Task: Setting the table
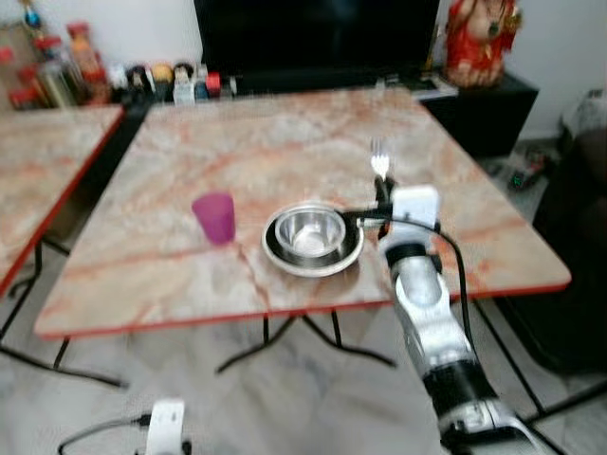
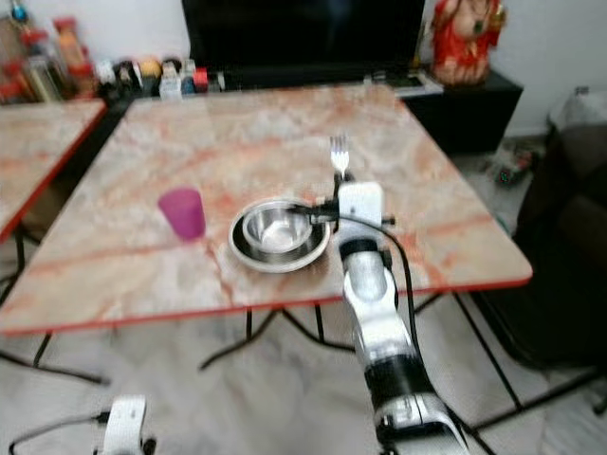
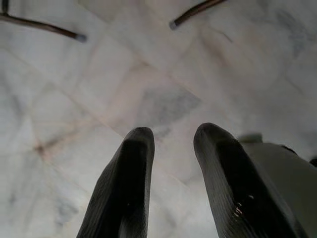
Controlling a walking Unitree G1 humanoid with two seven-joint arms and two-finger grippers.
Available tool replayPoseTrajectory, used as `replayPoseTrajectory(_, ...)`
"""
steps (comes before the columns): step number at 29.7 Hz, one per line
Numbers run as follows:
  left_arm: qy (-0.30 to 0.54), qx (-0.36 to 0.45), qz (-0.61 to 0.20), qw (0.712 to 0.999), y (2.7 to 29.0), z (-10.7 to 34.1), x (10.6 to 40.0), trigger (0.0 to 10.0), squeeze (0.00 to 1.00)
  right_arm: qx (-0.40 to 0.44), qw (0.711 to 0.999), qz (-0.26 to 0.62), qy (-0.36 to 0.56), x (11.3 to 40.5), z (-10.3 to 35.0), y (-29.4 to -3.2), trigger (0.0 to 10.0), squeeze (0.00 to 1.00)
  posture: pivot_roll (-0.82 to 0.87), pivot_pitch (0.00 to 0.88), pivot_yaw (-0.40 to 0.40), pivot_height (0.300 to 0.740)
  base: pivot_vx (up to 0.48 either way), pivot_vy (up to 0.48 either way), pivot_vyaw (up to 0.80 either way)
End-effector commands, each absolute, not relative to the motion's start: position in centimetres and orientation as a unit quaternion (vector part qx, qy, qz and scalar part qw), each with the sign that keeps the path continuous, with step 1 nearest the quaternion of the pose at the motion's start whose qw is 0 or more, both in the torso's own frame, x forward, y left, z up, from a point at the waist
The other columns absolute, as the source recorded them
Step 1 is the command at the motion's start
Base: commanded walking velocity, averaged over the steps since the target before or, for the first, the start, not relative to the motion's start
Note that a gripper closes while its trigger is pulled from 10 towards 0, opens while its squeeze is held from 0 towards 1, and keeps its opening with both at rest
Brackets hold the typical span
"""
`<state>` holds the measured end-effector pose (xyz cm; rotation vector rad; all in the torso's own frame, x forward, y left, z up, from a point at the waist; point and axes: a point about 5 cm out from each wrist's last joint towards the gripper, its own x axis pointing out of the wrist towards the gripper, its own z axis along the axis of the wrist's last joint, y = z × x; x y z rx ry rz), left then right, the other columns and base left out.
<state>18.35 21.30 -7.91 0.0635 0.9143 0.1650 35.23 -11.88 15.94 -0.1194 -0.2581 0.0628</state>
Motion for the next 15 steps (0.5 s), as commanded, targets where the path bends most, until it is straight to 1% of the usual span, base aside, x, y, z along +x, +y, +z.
replayPoseTrajectory(1, 0.443, 0.031, 0.07, 0.893, 20.72, -7.99, 18.44, 10.0, 0.0, -0.062, 0.989, 0.022, -0.132, 35.34, 16.23, -12.54, 10.0, 0.0, -0.08, 0.0, 0.049, 0.693, 0.382, 0.0, 0.0)
replayPoseTrajectory(8, 0.446, 0.034, 0.064, 0.892, 20.51, -8.06, 18.38, 10.0, 0.0, -0.065, 0.989, 0.026, -0.13, 35.32, 16.08, -12.51, 10.0, 0.0, -0.08, 0.0, 0.045, 0.693, 0.334, 0.0, 0.0)
replayPoseTrajectory(15, 0.442, 0.025, 0.057, 0.895, 20.06, -8.12, 18.36, 10.0, 0.0, -0.068, 0.989, 0.031, -0.128, 35.3, 16.04, -12.34, 10.0, 0.0, -0.09, 0.0, 0.048, 0.693, 0.0, 0.0, 0.0)
